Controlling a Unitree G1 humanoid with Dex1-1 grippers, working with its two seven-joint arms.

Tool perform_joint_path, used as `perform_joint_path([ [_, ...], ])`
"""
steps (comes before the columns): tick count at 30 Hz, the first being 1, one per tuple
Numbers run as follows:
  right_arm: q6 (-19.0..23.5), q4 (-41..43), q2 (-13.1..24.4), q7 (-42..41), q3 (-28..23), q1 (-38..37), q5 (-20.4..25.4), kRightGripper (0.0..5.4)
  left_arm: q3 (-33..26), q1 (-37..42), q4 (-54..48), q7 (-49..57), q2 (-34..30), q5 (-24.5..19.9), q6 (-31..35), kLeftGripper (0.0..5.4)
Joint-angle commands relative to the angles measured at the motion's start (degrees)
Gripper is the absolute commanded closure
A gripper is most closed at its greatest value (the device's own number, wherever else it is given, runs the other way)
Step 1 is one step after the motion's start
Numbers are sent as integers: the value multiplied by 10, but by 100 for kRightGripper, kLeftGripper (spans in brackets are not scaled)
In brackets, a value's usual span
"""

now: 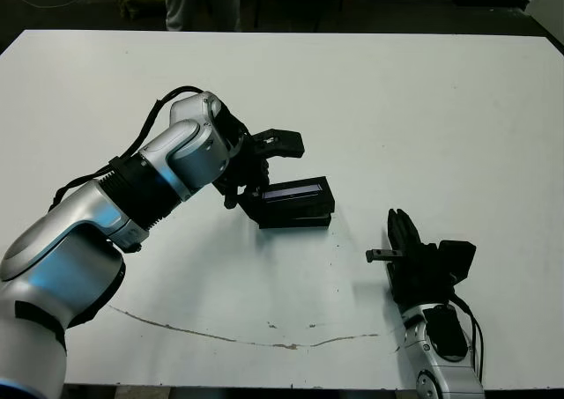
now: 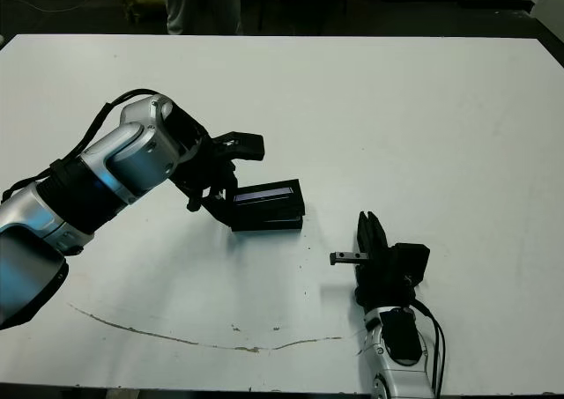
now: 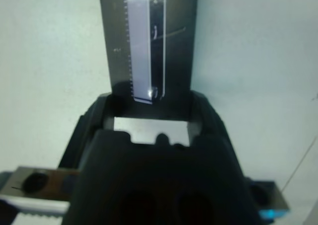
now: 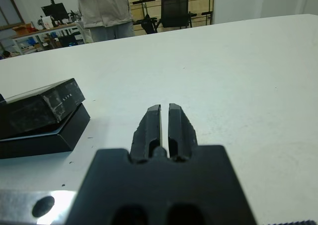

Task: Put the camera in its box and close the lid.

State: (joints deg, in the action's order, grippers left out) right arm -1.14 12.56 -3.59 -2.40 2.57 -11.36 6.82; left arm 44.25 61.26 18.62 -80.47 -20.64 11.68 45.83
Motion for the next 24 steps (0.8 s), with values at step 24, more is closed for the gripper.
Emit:
perform_joint_path([
  [24, 10, -15, -3, -4, -4, -10, 3, 540, 50, -51, -19, 6, 18, -4, -6, 253],
])
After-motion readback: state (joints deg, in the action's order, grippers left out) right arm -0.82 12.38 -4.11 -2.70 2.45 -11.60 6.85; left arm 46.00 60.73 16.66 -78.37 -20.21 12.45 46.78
